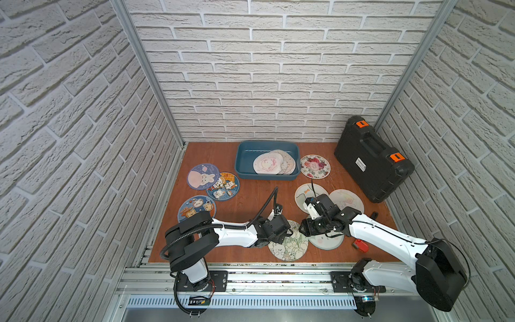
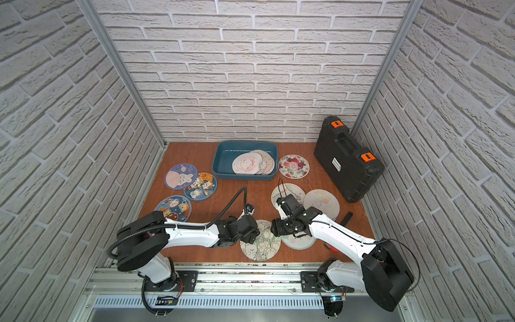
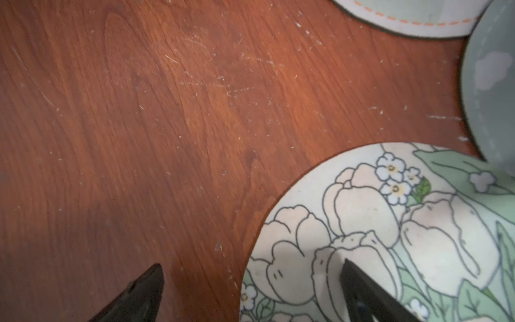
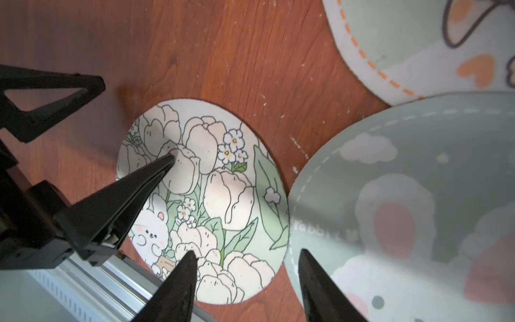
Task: Put the coasters into the storage box
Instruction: Pick up the coaster from the center of the board.
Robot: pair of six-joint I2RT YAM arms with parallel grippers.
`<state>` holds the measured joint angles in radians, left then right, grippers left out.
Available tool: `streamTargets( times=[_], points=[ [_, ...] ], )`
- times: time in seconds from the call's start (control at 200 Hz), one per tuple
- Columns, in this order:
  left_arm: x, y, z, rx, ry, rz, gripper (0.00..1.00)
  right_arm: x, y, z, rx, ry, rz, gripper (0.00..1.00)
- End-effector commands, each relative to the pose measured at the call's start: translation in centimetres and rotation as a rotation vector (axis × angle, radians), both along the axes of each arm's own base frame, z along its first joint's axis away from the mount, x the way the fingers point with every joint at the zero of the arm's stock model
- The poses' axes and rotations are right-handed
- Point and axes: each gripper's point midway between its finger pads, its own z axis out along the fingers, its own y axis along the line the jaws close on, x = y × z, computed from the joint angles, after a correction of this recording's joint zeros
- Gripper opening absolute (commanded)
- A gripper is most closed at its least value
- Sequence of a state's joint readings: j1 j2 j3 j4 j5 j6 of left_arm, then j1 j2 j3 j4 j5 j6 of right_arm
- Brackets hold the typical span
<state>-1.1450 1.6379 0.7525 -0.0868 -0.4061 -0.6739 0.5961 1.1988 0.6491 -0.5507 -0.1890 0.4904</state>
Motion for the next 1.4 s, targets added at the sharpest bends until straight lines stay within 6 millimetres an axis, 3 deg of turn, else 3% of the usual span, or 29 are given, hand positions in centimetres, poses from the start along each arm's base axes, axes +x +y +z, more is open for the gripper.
streamTargets(
  times=[0.0, 0.275, 0.96, 1.225, 1.395],
  points=[
    [-0.1, 0.1, -0.4, 0.021, 0.003, 0.007, 0.98, -1.3, -0.8, -0.7, -0.025, 0.019, -0.039, 0.58],
    [0.0, -0.1, -0.8, 0.024, 0.009, 0.014, 0.98, -3.3, -1.5, -2.1, -0.028, 0.053, -0.064, 0.58],
    [-0.2, -0.1, -1.2, 0.023, 0.029, 0.016, 0.98, -4.1, 1.0, -4.8, 0.034, 0.121, -0.027, 0.56],
    [-0.1, -0.4, -1.1, 0.023, 0.030, 0.011, 0.98, -2.9, 2.6, -5.1, 0.046, 0.109, -0.005, 0.42],
    [-0.1, 0.0, -1.0, 0.031, 0.026, 0.020, 0.98, -2.2, 3.2, -5.3, 0.032, 0.112, 0.017, 0.13]
  ],
)
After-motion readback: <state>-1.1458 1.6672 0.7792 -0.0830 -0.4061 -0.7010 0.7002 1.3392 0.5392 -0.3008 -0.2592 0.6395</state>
